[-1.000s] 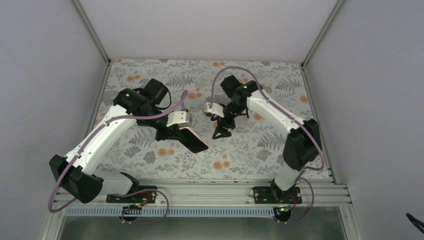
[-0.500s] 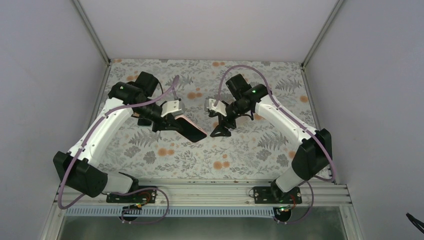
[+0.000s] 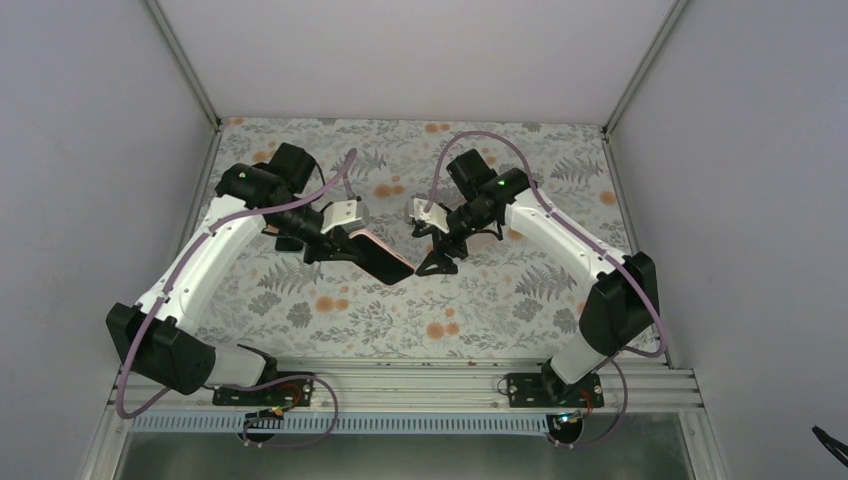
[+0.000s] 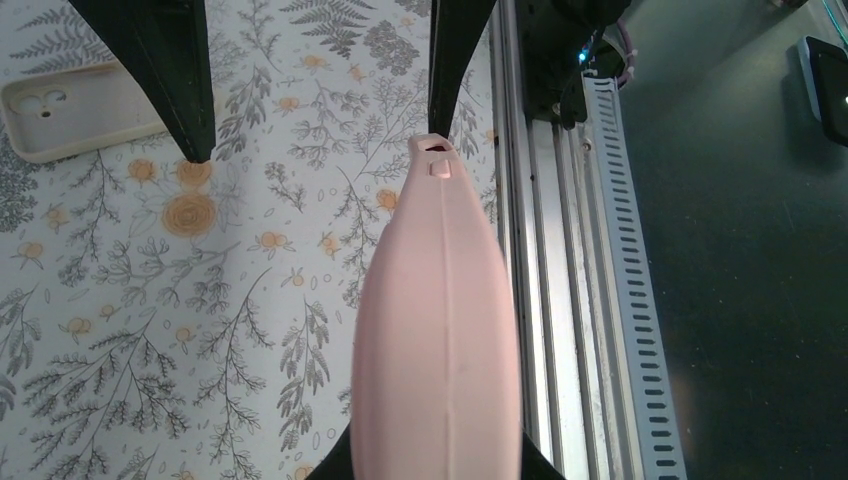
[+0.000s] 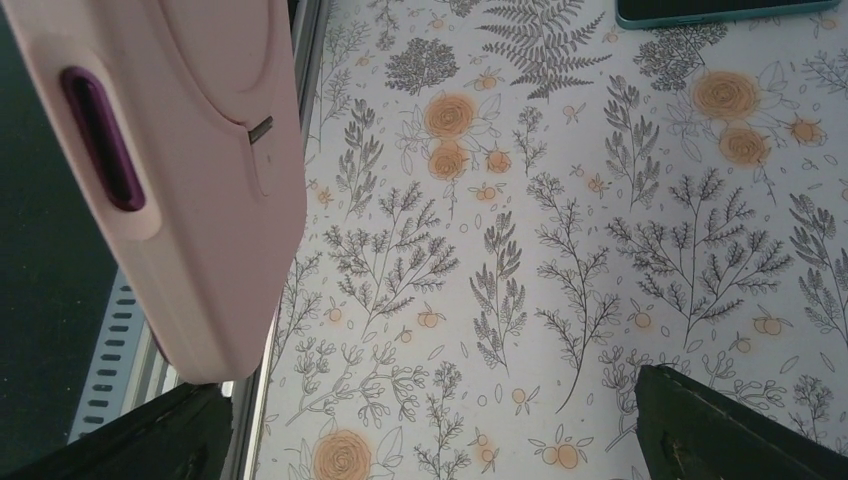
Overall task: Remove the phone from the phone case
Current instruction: Remove the phone case from the phone.
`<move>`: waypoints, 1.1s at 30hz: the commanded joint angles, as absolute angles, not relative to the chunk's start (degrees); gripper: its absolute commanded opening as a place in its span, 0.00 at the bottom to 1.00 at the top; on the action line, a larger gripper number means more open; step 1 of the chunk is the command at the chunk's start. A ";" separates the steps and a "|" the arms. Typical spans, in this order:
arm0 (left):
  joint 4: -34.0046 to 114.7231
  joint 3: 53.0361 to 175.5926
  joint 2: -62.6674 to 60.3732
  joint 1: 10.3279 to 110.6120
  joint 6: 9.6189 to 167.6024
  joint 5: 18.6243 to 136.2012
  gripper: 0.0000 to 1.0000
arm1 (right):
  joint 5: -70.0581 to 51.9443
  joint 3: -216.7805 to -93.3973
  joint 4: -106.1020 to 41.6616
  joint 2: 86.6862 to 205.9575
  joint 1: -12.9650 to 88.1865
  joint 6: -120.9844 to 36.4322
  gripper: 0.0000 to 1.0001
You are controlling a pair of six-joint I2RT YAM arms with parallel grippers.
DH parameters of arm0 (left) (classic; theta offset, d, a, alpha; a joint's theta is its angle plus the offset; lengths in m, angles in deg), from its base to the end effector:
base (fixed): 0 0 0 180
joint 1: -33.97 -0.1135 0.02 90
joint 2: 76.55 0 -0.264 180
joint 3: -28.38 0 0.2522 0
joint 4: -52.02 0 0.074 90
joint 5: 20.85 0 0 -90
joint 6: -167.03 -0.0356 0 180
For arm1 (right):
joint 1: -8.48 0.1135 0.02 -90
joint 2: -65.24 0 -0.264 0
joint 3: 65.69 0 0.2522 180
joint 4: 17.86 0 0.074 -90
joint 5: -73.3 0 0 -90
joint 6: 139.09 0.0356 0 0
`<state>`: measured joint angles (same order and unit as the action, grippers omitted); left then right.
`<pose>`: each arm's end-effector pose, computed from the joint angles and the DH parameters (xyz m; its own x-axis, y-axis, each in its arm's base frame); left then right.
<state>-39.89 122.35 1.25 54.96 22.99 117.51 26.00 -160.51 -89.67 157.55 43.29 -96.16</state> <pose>0.2057 -0.1074 0.3471 -0.1996 0.6526 -0.7309 0.9731 0.0446 -0.2259 0.2473 0.2014 0.2946 -0.0718 -0.7053 -0.7052 -0.9821 -0.0732 0.1733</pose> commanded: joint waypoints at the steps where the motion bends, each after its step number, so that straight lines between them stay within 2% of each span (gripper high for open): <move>1: -39.44 123.62 0.62 54.65 21.04 122.06 0.02 | 29.06 -162.34 -89.76 158.03 43.73 -96.00 1.00; 11: -39.52 123.14 0.33 54.58 21.04 122.77 0.02 | 29.41 -163.15 -89.34 159.34 43.73 -95.29 0.99; 18: -39.47 121.72 -0.59 54.62 20.18 124.75 0.02 | 24.04 -164.91 -83.12 161.50 43.68 -88.60 0.97; 33: -39.53 119.23 -2.41 54.71 17.53 130.36 0.02 | 19.49 -183.00 -80.97 173.55 43.61 -78.98 0.97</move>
